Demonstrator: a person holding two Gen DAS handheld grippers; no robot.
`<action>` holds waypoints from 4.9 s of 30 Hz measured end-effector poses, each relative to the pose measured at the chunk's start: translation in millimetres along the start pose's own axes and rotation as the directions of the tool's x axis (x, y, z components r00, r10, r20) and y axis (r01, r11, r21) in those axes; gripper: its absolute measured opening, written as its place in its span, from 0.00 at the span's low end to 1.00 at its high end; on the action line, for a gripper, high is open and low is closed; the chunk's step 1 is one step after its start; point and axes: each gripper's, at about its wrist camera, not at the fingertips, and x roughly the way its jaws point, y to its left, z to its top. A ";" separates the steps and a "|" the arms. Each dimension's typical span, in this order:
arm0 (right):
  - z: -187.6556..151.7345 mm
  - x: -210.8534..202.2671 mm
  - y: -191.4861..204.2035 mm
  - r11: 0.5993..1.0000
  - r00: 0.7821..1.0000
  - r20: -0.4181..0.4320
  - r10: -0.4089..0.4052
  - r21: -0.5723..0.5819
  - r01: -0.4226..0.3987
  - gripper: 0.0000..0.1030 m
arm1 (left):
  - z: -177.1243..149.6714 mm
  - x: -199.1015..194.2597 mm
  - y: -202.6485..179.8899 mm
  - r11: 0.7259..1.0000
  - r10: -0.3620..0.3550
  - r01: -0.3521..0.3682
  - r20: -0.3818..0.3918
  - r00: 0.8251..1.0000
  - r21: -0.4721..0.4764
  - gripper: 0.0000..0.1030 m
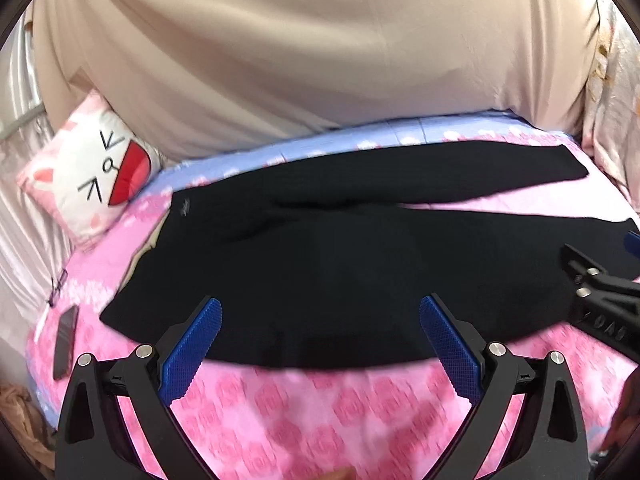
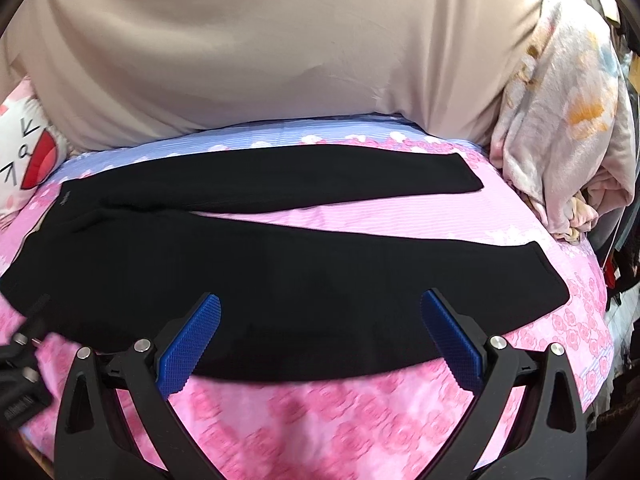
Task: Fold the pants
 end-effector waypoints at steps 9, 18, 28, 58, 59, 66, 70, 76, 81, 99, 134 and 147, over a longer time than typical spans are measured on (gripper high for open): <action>69.9 88.8 -129.6 0.998 0.998 0.028 0.050 0.029 -0.051 0.95 | 44.2 50.0 26.0 0.990 -0.015 0.017 0.015 1.000 -0.140 0.95; 149.4 251.3 -274.9 0.994 0.988 -0.128 -0.089 0.049 0.096 0.95 | 79.4 120.7 32.9 0.994 0.029 -0.039 -0.094 0.995 -0.106 0.94; 160.3 321.4 -301.8 0.999 0.981 -0.192 -0.036 0.026 0.042 0.95 | 86.2 152.9 18.5 0.992 -0.080 0.070 -0.091 0.993 -0.107 0.94; 147.2 330.8 -282.2 0.992 0.979 -0.174 0.109 0.075 -0.097 0.42 | 149.0 361.6 319.9 0.915 0.146 -0.289 -0.436 0.888 -0.282 0.94; 147.1 331.3 -281.1 0.993 0.979 -0.175 0.103 0.075 -0.091 0.42 | 146.0 369.5 319.9 0.919 0.141 -0.286 -0.449 0.882 -0.273 0.93; 148.7 331.1 -269.8 0.994 0.982 -0.174 0.079 0.085 -0.065 0.39 | 153.4 377.2 305.1 0.941 0.092 -0.216 -0.417 0.904 -0.260 0.03; 154.0 306.7 -261.1 0.992 0.988 -0.125 0.091 0.101 -0.078 0.11 | 161.9 348.5 311.2 0.946 0.026 -0.137 -0.353 0.935 -0.294 0.03; 156.1 244.0 -262.9 0.990 0.994 -0.042 0.104 0.103 -0.099 0.09 | 162.5 261.8 319.7 0.949 -0.068 -0.003 -0.215 0.974 -0.314 0.03; 136.3 169.0 -270.4 0.987 0.990 0.035 0.139 0.076 -0.141 0.08 | 143.9 183.7 323.6 0.944 -0.156 0.110 -0.128 0.979 -0.312 0.03; 49.8 146.8 -282.2 0.990 0.986 -0.093 0.135 0.042 -0.132 0.74 | -11.7 107.7 301.1 0.946 -0.206 0.130 -0.242 0.948 -0.296 0.04; 8.2 68.2 -279.6 0.964 0.968 -0.042 0.248 0.108 -0.243 0.03 | -47.6 135.0 325.0 0.896 -0.261 0.125 -0.278 0.924 -0.426 0.24; 18.0 76.4 -265.8 0.970 0.972 -0.054 0.228 0.102 -0.221 0.03 | -13.5 199.3 318.8 0.861 -0.330 0.160 -0.291 0.898 -0.483 0.05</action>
